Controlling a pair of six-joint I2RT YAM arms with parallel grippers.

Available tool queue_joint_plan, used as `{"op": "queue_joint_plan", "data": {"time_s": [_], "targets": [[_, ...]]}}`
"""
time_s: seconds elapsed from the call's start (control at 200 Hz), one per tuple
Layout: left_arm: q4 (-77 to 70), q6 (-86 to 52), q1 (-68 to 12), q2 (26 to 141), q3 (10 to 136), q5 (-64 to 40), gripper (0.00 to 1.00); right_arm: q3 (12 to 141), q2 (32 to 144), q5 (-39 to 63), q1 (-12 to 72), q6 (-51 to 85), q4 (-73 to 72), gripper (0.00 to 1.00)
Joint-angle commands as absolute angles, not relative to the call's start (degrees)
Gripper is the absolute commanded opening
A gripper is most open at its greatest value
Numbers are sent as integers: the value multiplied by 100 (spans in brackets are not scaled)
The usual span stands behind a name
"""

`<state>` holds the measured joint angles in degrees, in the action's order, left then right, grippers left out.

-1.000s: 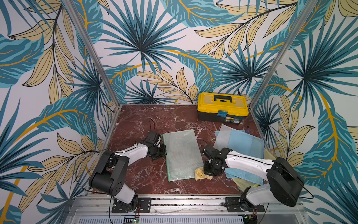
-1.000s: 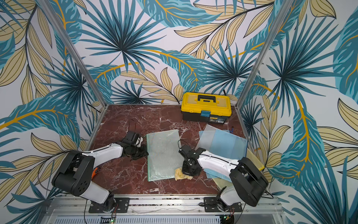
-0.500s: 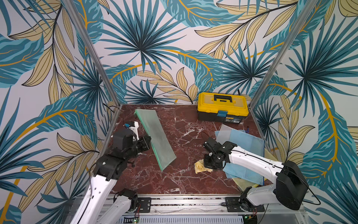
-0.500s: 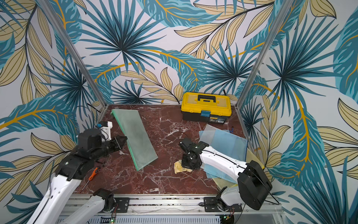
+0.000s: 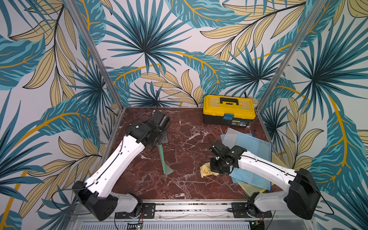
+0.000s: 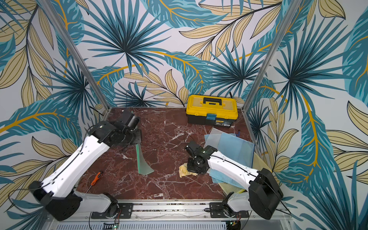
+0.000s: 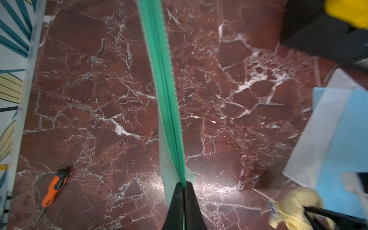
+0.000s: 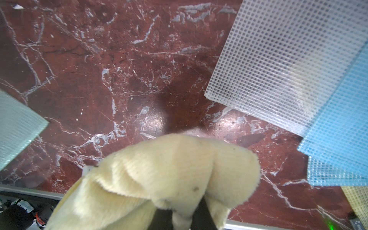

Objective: Wipe the document bag
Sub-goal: Adjust the document bag at the center of the board.

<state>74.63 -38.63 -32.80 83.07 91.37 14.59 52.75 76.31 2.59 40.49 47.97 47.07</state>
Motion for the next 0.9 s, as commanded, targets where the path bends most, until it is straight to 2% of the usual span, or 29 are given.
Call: {"op": "queue_joint_plan", "data": {"time_s": [0.0,0.165,0.3,0.586,0.666,0.896], "targets": [[7838,-3955,-3547,8985,9852,1705,0,5115,7357,14,4052,4792,4988,0],[7843,-3988,-4222,10401,10996,1740,0,5064,7112,-325,4045,4728,5264,0],[7827,-4056,-4439,10783,11449,1847,0,4744,7416,-346,4005,4708,4629,0],[7821,-4303,-4438,10067,10919,1950,0,6512,9967,-156,4008,4701,3753,0],[7815,-4363,-4439,9782,10775,1947,0,7050,10611,172,4033,4758,3632,0],[7801,-4566,-4439,9075,10418,1805,0,8305,11343,1190,4877,4834,2505,0]]}}
